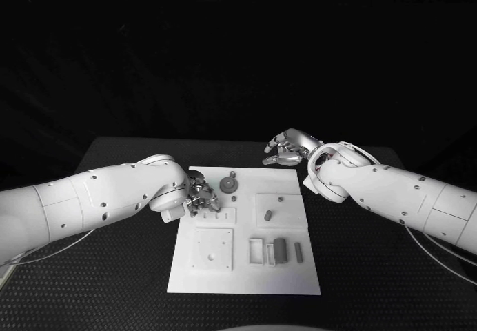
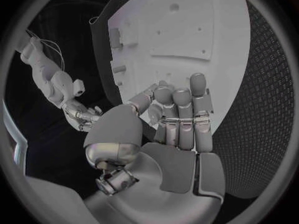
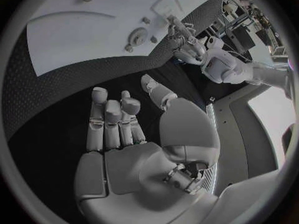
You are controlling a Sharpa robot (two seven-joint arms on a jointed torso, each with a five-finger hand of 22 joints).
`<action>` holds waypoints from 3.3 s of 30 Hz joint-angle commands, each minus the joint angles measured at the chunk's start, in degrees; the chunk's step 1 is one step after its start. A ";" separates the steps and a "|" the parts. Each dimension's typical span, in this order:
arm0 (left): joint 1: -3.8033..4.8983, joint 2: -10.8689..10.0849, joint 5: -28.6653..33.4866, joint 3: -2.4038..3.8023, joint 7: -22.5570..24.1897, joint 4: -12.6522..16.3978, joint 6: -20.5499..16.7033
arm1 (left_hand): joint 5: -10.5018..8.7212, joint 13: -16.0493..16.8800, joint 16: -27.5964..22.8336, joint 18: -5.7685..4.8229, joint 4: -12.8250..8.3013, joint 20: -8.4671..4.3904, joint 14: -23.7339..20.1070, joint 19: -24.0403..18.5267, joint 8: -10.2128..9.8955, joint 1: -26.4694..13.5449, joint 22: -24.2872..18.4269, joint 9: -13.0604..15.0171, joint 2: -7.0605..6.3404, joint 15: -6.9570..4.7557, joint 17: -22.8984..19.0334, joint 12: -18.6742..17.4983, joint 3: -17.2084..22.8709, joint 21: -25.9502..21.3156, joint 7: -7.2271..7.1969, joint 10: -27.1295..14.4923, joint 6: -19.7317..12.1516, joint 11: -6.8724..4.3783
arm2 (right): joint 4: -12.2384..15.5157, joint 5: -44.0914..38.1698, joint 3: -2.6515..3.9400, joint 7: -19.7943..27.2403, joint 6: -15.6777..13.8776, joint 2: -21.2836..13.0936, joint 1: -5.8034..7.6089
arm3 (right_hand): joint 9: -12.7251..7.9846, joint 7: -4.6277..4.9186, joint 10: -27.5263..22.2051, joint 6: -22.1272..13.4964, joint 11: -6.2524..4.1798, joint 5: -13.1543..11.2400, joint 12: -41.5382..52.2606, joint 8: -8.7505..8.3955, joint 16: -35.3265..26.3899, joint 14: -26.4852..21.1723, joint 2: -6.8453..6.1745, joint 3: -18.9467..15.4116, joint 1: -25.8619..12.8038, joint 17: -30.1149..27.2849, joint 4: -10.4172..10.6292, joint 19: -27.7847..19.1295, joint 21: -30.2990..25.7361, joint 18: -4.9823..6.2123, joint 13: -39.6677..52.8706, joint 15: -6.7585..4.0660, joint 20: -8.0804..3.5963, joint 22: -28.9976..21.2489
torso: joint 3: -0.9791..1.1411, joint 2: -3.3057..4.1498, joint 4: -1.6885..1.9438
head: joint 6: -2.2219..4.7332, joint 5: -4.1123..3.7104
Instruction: Assemble the parts on the task board
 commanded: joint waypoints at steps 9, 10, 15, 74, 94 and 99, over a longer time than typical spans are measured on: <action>-0.02 0.19 0.87 0.03 -0.25 -0.14 1.61 | 1.45 0.18 2.06 0.61 0.63 -0.91 -0.55 0.30 -0.22 -1.22 0.68 7.63 0.46 -0.41 -1.44 1.37 0.06 0.45 -2.82 -0.64 3.88 -0.43 | 0.00 0.04 0.03 0.35 0.98 0.08 -0.01 | -0.08 0.07 -0.37 -0.07 0.08 -0.03 -0.24 -0.13 -0.26 -0.13 0.33 0.06 -0.14 -0.07 0.28 -0.25 -0.33 0.82 -0.06 -0.09 0.24 0.04 | 0.04 -0.01 0.04 | -0.27 -0.06; -0.02 0.23 0.95 0.03 -0.23 -0.19 1.66 | 2.33 0.19 2.28 0.58 0.80 -0.93 -0.53 0.37 -0.13 -1.50 0.75 7.75 0.48 -0.44 -1.56 1.51 -0.02 0.49 -2.88 -0.59 4.11 -0.49 | 0.00 0.04 0.03 0.35 0.98 0.08 -0.01 | -0.08 0.06 -0.37 -0.07 0.08 -0.03 -0.24 -0.13 -0.26 -0.13 0.34 0.06 -0.13 -0.07 0.27 -0.25 -0.33 0.82 -0.06 -0.09 0.24 0.04 | 0.04 -0.01 0.03 | -0.29 -0.06; -0.18 0.63 1.23 0.03 -0.05 -0.58 1.72 | 8.24 0.09 3.97 0.48 0.05 -1.25 -0.63 0.73 0.36 -3.63 1.40 8.95 1.10 -0.66 -2.80 2.43 -0.42 0.69 -3.38 -0.46 5.23 -0.95 | -0.05 0.04 0.03 0.31 1.19 0.13 -0.01 | -0.08 0.05 -0.38 -0.05 0.07 -0.03 -0.22 -0.12 -0.26 -0.14 0.40 0.07 -0.06 -0.08 0.22 -0.26 -0.34 0.82 -0.07 -0.10 0.23 0.06 | 0.02 0.00 0.02 | -0.40 -0.05; -1.32 1.45 -5.66 0.04 0.25 -0.60 3.95 | 19.57 -2.25 9.54 0.42 -0.69 -1.87 -1.33 1.97 0.90 -8.32 3.45 14.46 1.47 -1.08 -8.82 4.76 0.66 0.53 -4.83 0.02 8.29 -2.36 | -0.21 0.05 0.03 0.29 1.70 0.19 -0.02 | -0.06 0.03 -0.41 0.04 0.05 -0.04 -0.17 -0.06 -0.24 -0.17 0.58 0.05 0.08 -0.11 0.05 -0.31 -0.36 0.82 -0.12 -0.12 0.23 0.10 | 0.05 -0.03 0.04 | -1.31 -0.23; -1.56 1.52 -6.04 0.04 0.09 -0.88 3.17 | 18.93 -2.47 9.85 0.39 -0.68 -1.86 -1.54 1.93 0.57 -8.48 3.57 14.76 1.69 -1.07 -9.42 4.89 0.66 0.36 -4.77 -0.13 8.19 -2.30 | -0.28 0.09 0.03 0.33 1.70 0.25 -0.02 | -0.06 0.03 -0.41 0.04 0.05 -0.04 -0.17 -0.06 -0.24 -0.17 0.58 0.05 0.08 -0.11 0.05 -0.31 -0.36 0.82 -0.12 -0.12 0.23 0.10 | 0.03 -0.01 0.07 | -1.42 -0.37; -1.59 1.30 -6.16 0.04 0.40 -0.74 2.18 | 18.93 -2.47 9.85 0.39 -0.68 -1.86 -1.54 1.93 0.57 -8.48 3.57 14.76 1.69 -1.07 -9.42 4.89 0.66 0.36 -4.77 -0.13 8.19 -2.30 | -0.21 0.09 0.03 0.36 1.68 0.23 -0.02 | -0.06 0.03 -0.41 0.04 0.05 -0.04 -0.17 -0.06 -0.24 -0.17 0.58 0.05 0.08 -0.11 0.05 -0.31 -0.36 0.82 -0.12 -0.12 0.23 0.10 | 0.03 -0.03 0.07 | -1.40 -0.36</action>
